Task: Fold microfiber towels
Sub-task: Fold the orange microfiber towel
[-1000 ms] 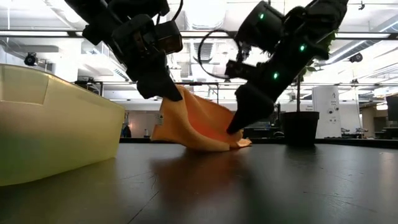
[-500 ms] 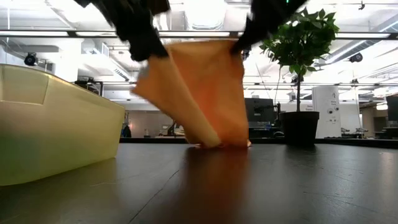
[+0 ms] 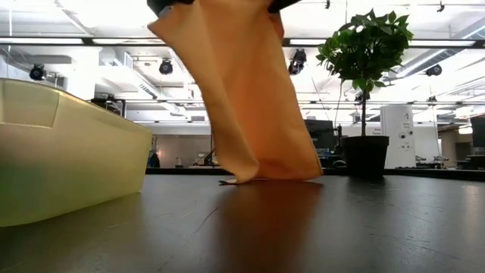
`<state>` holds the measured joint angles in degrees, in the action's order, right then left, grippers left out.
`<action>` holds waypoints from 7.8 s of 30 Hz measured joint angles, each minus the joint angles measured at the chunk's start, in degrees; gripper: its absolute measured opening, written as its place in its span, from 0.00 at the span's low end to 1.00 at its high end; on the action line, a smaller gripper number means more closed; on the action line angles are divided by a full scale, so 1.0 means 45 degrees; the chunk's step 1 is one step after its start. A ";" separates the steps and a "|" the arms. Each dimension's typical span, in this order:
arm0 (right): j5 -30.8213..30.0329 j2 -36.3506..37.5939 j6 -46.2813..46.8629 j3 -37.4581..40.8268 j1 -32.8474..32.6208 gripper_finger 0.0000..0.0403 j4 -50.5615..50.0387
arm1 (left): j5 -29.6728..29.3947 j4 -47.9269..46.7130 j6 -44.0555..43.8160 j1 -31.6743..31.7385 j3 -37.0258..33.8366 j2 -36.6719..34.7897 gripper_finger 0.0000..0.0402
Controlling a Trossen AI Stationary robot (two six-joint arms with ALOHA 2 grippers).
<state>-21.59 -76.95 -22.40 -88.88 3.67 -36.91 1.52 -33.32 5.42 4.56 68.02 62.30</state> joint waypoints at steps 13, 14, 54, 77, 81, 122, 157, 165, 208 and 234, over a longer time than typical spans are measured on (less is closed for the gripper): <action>-0.0091 -0.2528 -0.2489 -0.4261 0.2980 0.02 -0.1131 | 0.0661 -0.2710 0.1629 0.3225 0.2584 0.0161 0.00; -0.0081 -0.2740 -0.2607 -0.4523 0.3233 0.02 -0.1096 | 0.0665 -0.2800 0.1947 0.3541 0.2773 0.0279 0.00; 0.7740 -0.3143 0.5537 0.0350 -0.1609 0.02 -0.5551 | 0.1998 0.0909 -0.0834 -0.1581 -0.2733 0.1385 0.00; 0.9355 -0.3148 0.7358 0.4873 -0.4841 0.02 0.0016 | 0.2323 1.0944 -0.4651 -0.4457 -0.6224 0.4268 0.00; 0.9486 -0.3148 0.7942 0.5303 -0.4874 0.02 -0.0008 | 0.3361 1.0916 -0.5452 -0.4489 -0.5907 0.5166 0.00; 0.2111 -0.4127 0.2815 0.4885 0.1607 0.02 0.0385 | 0.1200 0.5477 -0.1664 0.2300 -0.5716 0.4076 0.00; 0.3663 -0.4187 0.1655 0.6163 0.1768 0.26 0.6182 | -0.1827 0.9623 -0.0666 -0.0109 -0.6430 0.3052 0.45; 0.4240 -0.4143 0.0727 0.8010 0.1511 0.20 1.1439 | -0.1719 1.0837 -0.0124 -0.1303 -0.7250 0.2850 0.40; 0.4602 -0.4182 0.2184 0.8131 0.1236 0.18 1.2465 | -0.2445 1.1642 -0.0798 -0.1017 -0.7895 0.2954 0.37; 0.4456 -0.4168 0.8299 0.5957 0.1525 0.51 0.5019 | -0.2453 1.1642 -0.0780 -0.1012 -0.7911 0.2954 0.37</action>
<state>-1.54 -95.70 14.95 -62.07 10.54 -14.33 -9.52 19.07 1.91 0.01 32.42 75.59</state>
